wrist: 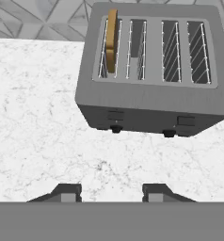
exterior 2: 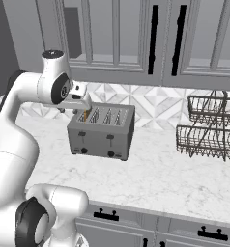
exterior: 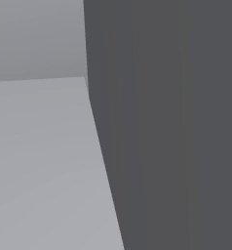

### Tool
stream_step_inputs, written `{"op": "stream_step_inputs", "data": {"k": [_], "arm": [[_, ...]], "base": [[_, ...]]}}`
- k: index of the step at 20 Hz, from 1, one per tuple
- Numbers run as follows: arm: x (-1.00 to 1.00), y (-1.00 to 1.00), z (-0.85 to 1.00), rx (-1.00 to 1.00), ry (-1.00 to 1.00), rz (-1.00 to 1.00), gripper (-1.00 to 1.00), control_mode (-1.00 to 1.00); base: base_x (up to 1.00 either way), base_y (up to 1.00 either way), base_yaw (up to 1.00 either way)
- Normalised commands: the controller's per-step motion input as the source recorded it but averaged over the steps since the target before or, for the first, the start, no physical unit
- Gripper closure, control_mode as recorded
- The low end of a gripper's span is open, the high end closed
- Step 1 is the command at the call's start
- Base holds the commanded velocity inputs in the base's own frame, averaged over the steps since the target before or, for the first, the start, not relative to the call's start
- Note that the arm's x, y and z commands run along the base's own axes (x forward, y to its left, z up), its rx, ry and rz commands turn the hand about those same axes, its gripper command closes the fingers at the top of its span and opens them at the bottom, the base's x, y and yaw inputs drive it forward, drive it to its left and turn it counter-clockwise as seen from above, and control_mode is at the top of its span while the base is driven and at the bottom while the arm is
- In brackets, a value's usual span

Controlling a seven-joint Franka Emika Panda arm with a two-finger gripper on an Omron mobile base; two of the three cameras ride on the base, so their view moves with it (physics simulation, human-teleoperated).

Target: Start the toaster. Once the lever pops up, take the bread to the plate on the dining counter.

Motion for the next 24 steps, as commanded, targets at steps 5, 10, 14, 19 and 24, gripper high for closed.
{"op": "stream_step_inputs", "data": {"k": [5,10,14,19,24], "arm": [[0.0,0.0,-0.03,0.0,-0.04,0.0,-1.0,-1.0],[0.0,0.0,-0.24,0.0,-0.15,0.0,-1.0,-1.0],[0.0,0.0,-0.31,0.0,-0.15,0.0,-1.0,-1.0],[0.01,0.0,-0.32,0.0,-0.17,0.0,-1.0,-1.0],[0.24,0.04,-0.07,0.0,-0.12,0.0,-1.0,-1.0]], "base": [[0.0,0.0,0.0],[0.0,0.0,0.0],[0.0,0.0,0.0],[0.0,0.0,0.0],[0.0,0.0,0.0]]}}
